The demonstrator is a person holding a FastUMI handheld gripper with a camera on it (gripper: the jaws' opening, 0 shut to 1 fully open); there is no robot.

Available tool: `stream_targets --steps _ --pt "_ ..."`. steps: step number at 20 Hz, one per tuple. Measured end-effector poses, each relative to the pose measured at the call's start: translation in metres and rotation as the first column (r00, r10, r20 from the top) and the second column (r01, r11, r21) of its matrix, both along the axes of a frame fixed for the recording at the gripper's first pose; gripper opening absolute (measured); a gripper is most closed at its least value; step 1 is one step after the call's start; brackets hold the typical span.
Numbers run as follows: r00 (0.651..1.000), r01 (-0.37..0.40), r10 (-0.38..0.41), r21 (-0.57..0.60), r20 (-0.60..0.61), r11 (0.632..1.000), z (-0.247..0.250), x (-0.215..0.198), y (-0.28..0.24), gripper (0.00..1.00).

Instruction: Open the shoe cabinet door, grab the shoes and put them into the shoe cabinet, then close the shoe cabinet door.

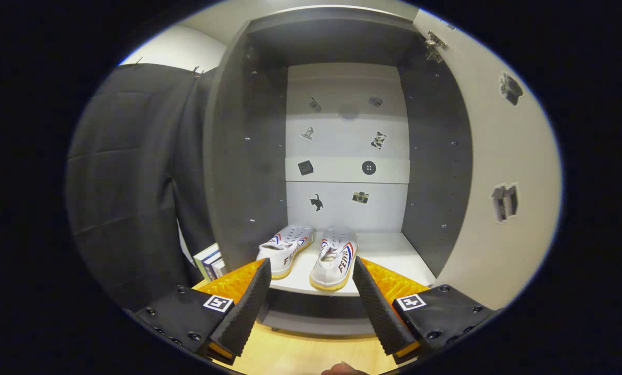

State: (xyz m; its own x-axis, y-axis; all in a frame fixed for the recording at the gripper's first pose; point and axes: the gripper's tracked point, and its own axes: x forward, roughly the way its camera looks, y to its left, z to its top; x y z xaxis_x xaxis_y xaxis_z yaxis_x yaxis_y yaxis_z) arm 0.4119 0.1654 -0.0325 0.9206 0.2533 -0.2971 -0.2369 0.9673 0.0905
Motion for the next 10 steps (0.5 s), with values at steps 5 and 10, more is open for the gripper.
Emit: stream_targets --steps 5,10 --pt "1.000 -0.022 0.022 0.012 0.000 1.000 0.021 -0.081 -0.025 0.98" --pt "1.000 -0.020 0.020 0.024 0.015 0.999 0.046 -0.153 -0.064 0.98"
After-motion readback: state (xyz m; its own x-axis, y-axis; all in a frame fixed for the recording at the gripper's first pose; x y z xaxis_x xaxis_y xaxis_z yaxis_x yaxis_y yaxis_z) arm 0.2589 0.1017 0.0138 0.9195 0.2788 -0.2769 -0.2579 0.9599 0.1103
